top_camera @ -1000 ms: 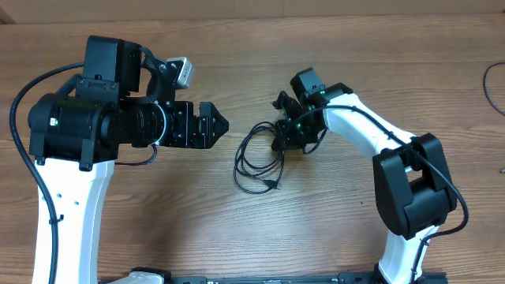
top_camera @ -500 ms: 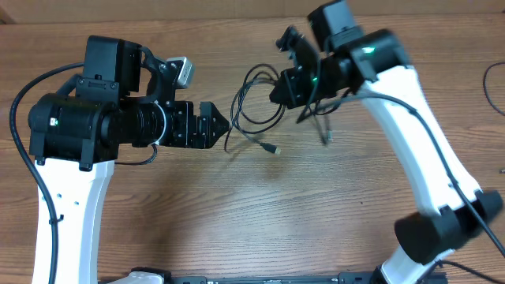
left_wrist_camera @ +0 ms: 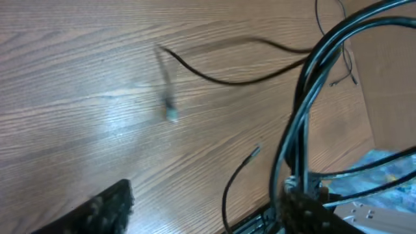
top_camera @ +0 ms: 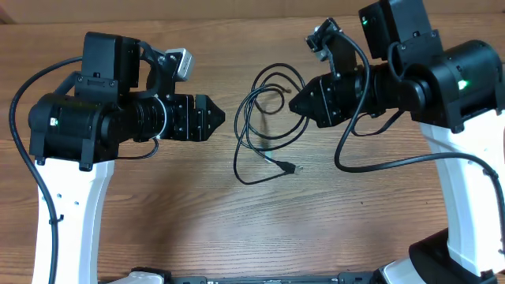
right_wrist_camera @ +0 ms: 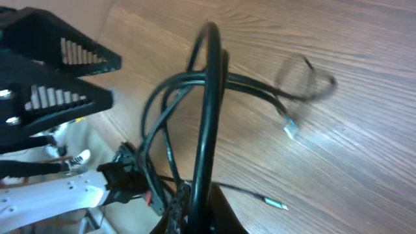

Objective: Untangle cables

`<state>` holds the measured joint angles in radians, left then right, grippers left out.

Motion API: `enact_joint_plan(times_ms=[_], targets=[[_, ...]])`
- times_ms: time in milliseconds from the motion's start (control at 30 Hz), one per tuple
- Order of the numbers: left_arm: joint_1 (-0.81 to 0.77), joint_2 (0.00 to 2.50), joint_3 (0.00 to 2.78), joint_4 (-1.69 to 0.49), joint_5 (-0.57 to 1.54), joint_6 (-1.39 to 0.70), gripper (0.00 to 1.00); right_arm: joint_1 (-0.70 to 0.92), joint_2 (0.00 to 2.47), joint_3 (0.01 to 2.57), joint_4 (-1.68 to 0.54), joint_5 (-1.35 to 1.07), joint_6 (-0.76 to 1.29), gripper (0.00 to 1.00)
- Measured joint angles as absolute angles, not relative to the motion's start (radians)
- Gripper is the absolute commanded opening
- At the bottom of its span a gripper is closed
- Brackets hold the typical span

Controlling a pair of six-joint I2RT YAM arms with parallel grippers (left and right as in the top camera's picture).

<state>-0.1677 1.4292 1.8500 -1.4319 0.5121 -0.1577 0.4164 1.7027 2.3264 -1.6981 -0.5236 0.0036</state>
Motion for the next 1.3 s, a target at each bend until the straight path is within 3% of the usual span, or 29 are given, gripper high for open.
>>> enact_joint_plan(times_ms=[233,267,367,700,767,800,1100,1300], targets=[[-0.168,1.429,1.850,-1.433,0.517,-0.157,0.70,0.439,1.703,2.326,-1.692,-0.551,0.004,0.04],[-0.168,1.429,1.850,-1.433,0.523,-0.157,0.69,0.439,1.703,2.326,-1.687,-0.554,0.005,0.04],[-0.168,1.429,1.850,-1.431,0.542,-0.163,0.48,0.439,1.703,2.326,-1.658,-0.570,0.021,0.04],[-0.204,1.429,1.850,-1.411,0.557,-0.157,0.46,0.455,1.703,2.326,-1.563,-0.662,0.052,0.04],[-0.204,1.429,1.850,-1.401,0.558,-0.155,0.26,0.467,1.703,2.326,-1.563,-0.671,0.059,0.04],[-0.204,1.429,1.850,-1.398,0.558,-0.161,0.22,0.468,1.703,2.326,-1.563,-0.673,0.061,0.04],[-0.204,1.429,1.850,-1.386,0.561,-0.157,0.18,0.538,1.703,2.326,-1.530,-0.677,0.094,0.04],[-0.204,1.429,1.850,-1.386,0.561,-0.157,0.22,0.564,1.703,2.326,-1.480,-0.707,0.120,0.04]])
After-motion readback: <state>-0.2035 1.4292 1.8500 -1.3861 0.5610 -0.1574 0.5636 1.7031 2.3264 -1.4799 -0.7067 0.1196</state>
